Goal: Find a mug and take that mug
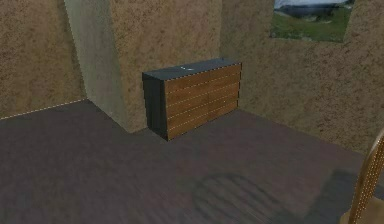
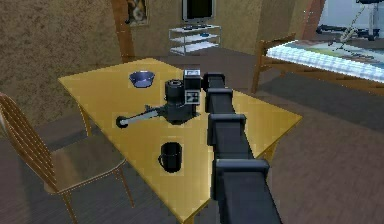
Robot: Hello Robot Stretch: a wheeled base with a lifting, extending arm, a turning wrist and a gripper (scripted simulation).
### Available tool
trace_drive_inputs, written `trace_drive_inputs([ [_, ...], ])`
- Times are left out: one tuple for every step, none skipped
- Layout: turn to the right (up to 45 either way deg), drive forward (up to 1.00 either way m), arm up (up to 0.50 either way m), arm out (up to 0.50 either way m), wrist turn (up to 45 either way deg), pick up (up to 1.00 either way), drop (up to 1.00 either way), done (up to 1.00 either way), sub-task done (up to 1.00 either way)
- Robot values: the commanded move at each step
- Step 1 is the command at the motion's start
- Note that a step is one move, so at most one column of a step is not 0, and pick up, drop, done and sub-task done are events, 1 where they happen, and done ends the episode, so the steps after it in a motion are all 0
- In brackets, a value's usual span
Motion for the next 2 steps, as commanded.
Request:
trace_drive_inputs([
  [0.0,0.0,0.0,0.0,27.0,0.0,0.0,0.0,0.0],
  [0.0,0.0,-0.3,0.0,0.0,0.0,0.0,0.0,0.0],
])
